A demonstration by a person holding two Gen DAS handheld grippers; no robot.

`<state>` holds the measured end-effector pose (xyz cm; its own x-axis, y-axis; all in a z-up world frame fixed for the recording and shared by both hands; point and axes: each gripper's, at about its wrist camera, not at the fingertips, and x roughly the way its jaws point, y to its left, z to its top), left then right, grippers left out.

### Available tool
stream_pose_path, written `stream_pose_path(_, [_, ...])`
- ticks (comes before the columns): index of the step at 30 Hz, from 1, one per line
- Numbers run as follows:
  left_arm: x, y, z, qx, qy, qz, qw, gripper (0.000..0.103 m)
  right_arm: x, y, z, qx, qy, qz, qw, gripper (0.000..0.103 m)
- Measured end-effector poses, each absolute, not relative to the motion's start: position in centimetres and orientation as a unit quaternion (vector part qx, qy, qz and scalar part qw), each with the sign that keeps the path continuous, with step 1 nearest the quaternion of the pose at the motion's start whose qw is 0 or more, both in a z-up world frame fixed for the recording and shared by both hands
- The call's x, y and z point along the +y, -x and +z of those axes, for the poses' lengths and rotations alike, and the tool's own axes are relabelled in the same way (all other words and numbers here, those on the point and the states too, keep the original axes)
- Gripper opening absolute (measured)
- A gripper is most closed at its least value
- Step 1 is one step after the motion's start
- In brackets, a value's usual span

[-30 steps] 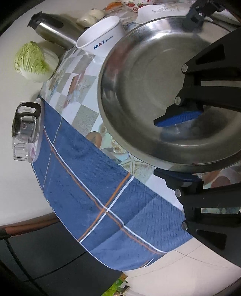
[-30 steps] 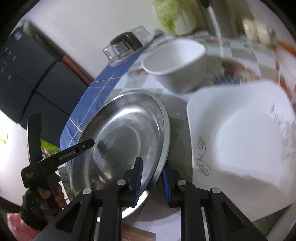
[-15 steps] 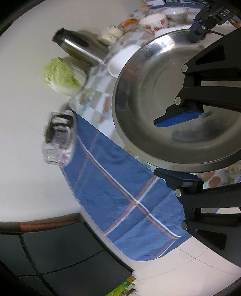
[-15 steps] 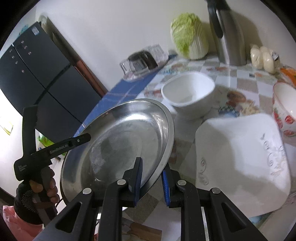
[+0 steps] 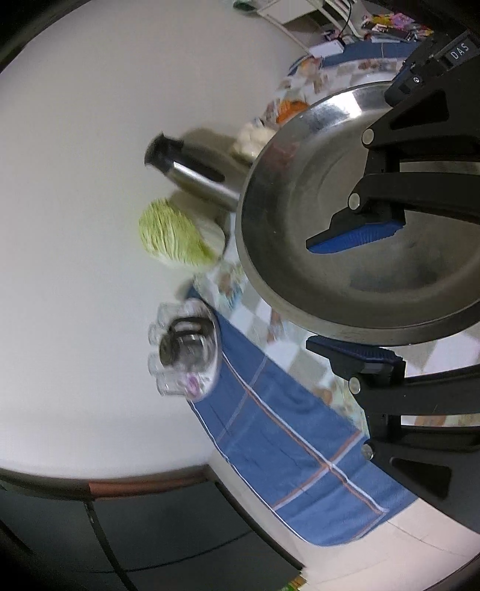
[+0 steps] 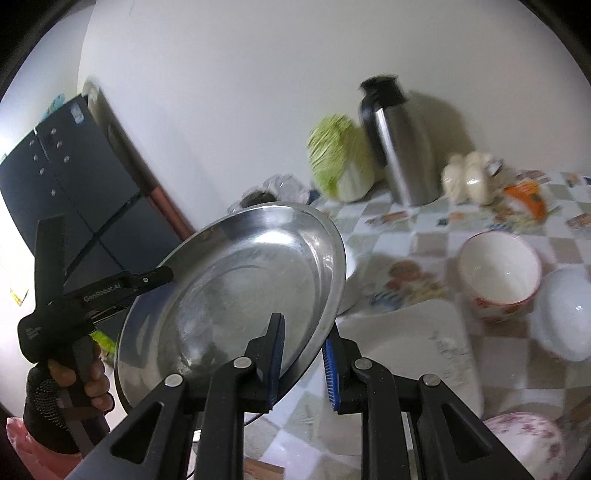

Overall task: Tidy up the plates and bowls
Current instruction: 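Lift the steel basin off the table with both tools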

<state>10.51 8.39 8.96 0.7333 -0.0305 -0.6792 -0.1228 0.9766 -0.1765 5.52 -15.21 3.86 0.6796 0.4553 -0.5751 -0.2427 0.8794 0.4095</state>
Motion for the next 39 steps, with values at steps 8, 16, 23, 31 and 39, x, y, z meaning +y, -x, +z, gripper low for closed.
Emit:
stream_pose_path(8, [2.7,-10.4,8.4,0.343,0.134,0.002,0.93,0.048,-21.0,-3.8,5.1,0.328,-0.16,0.149,0.919,0.022])
stream_pose_path(16, [-0.1,-10.8,5.3,0.352,0.148,0.003,0.924,0.048,-25.0,-4.0,3.4,0.345,-0.185,0.11,0.914,0.022])
stream_pose_path(23, [0.5,-11.8,3.0,0.373,0.162,0.005,0.914,0.048,-24.8,-4.6,2.3,0.369,-0.172,0.096,0.908,0.023])
stream_pose_path(31, [2.5,-11.9,2.6,0.376,0.193,-0.006,0.906,0.048,-23.2,-5.2,3.2,0.382,-0.144,0.105,0.907,0.023])
stream_pose_path(39, [3.9,-11.6,2.2,0.38,0.226,-0.012,0.897,0.048,-21.7,-5.1,5.1,0.382,-0.105,0.118,0.911,0.023])
